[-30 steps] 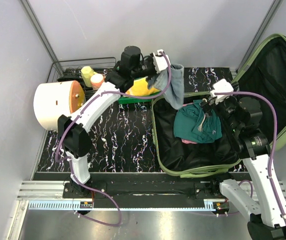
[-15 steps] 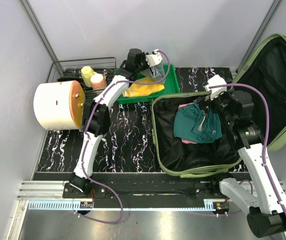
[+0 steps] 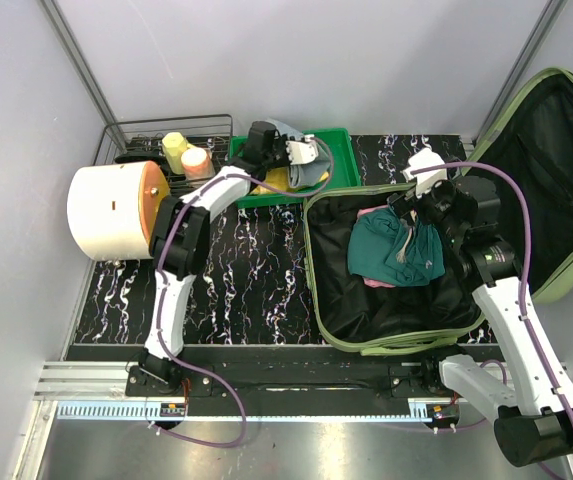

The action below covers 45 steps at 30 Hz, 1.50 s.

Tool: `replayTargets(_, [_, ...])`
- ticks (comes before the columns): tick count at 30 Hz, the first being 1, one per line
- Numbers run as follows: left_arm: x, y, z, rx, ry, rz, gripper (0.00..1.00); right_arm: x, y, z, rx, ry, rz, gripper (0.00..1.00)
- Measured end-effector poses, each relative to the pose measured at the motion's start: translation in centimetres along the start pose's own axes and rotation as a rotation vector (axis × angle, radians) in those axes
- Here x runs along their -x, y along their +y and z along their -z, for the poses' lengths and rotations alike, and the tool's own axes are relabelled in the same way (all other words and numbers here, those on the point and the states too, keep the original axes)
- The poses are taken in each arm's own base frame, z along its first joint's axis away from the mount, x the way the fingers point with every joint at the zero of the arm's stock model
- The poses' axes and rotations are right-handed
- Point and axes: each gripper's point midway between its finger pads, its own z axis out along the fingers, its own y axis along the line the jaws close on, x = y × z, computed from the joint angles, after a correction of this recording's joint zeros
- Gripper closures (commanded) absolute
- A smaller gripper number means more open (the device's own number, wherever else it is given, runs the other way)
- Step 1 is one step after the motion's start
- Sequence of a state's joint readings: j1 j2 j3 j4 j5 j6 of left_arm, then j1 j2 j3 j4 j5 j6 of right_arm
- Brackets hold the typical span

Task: Open, take out, and arrange the luggage

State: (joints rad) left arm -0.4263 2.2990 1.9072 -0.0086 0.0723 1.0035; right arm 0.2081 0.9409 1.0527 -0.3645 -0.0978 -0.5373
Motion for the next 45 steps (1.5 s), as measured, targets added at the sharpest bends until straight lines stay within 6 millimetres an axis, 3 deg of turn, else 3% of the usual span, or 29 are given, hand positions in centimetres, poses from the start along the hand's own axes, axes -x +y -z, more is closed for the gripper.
replayTargets(3, [-0.9, -1.2, 2.2, -0.131, 0.006, -0.1, 0.6, 0.1, 0.0, 0.1, -0.001, -0.005, 0.002, 0.0])
replayTargets(9, [-2.8, -3.6, 5.8, -0.402, 0.015, -0.243, 0.28, 0.1, 0.3, 0.1, 0.015, -0.011, 0.002, 0.0])
replayTargets(10, [-3.2, -4.2, 6.4, -0.449, 0.018, -0.256, 0.19, 0.1, 0.3, 0.1, 0.016, -0.01, 0.004, 0.0])
replayTargets(14, [-4.0, -5.3, 8.2, -0.56, 0.021, -0.256, 0.17, 0.0, 0.4, 0.1, 0.018, -0.01, 0.006, 0.0])
replayTargets(17, [-3.2, -5.0, 9.4, -0.6, -0.001, -0.223, 0.14, 0.1, 0.4, 0.3, 0.019, -0.015, 0.008, 0.0])
replayTargets(24, [1.9, -0.8, 11.5, -0.526, -0.091, -0.054, 0.13, 0.1, 0.4, 0.4, 0.018, -0.018, 0.007, 0.0])
replayTargets(29, [6.7, 3.6, 11.3, -0.379, -0.159, 0.223, 0.14, -0.1, 0.6, 0.1, 0.024, -0.008, -0.004, 0.0])
replayTargets(32, [8.8, 4.6, 10.4, -0.332, -0.204, 0.383, 0.18, -0.6, 0.8, -0.5, 0.032, 0.01, -0.015, 0.0])
replayTargets(37, [10.1, 1.8, 7.1, -0.358, -0.211, 0.622, 0.23, -1.1, 1.0, -0.9, 0.04, 0.027, -0.028, 0.0])
replayTargets(45, [7.0, -6.0, 0.8, -0.404, -0.076, 0.736, 0.25, -1.1, 1.1, -0.9, 0.039, 0.027, -0.043, 0.0])
